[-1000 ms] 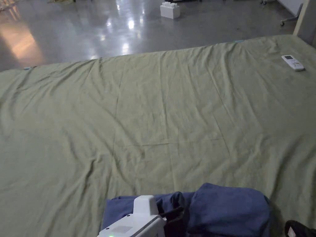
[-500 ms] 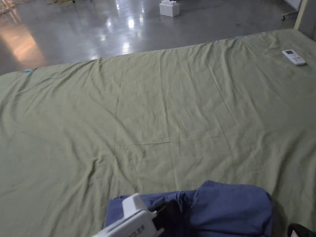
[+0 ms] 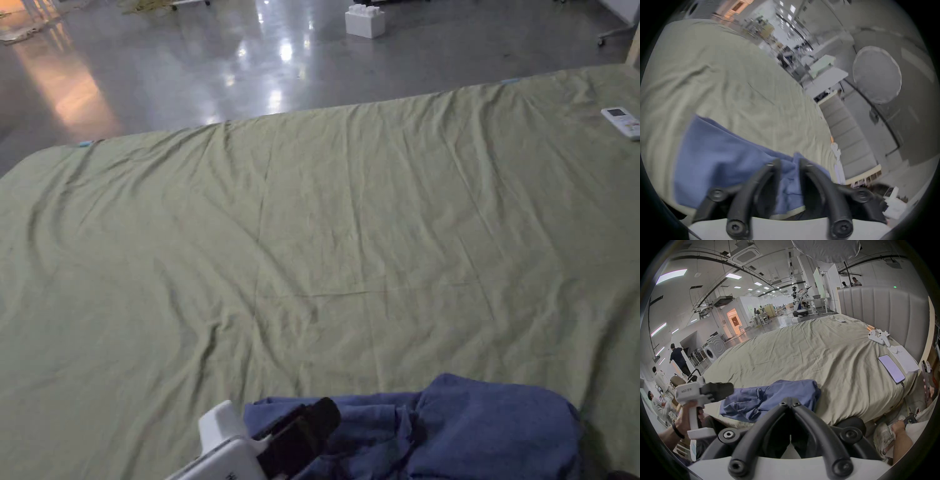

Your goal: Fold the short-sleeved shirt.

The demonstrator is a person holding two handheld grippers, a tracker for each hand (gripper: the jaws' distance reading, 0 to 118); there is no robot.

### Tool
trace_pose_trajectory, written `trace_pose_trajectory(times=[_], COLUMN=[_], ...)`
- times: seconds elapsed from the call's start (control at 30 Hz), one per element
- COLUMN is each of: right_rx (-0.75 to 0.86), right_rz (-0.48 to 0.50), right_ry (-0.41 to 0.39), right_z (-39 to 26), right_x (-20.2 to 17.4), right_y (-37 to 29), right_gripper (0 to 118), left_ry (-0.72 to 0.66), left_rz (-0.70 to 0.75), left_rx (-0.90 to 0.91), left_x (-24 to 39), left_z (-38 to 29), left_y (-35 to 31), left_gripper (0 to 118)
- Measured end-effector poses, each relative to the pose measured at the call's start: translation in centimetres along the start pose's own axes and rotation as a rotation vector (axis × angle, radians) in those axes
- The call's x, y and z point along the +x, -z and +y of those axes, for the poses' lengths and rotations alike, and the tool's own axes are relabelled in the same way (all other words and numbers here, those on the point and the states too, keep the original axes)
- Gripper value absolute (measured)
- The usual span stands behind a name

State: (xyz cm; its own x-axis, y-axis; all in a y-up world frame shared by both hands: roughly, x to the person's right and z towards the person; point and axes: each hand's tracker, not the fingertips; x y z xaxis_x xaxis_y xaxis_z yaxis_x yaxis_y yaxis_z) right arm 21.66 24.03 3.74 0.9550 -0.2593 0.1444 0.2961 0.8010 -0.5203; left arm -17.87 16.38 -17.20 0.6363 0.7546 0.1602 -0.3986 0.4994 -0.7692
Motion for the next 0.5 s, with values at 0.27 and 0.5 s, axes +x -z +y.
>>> trace_pose_trajectory(times=[0.27, 0.5], right_rx=[-0.051, -0.081], right_rz=[0.041, 0.015], right_ry=[-0.034, -0.031], right_z=[-0.9, -1.4], right_x=[-1.2, -1.0], right_y=[0.9, 0.4], right_gripper=[0, 0], left_ry=[-0.341, -0.416], left_rz=[0.067, -0.037], left_rx=[0.055, -0.053], left_x=[-11.1, -10.7], left_z=[1.8, -0.6], left_y=[-2.5, 1.7], left_gripper=[103, 26])
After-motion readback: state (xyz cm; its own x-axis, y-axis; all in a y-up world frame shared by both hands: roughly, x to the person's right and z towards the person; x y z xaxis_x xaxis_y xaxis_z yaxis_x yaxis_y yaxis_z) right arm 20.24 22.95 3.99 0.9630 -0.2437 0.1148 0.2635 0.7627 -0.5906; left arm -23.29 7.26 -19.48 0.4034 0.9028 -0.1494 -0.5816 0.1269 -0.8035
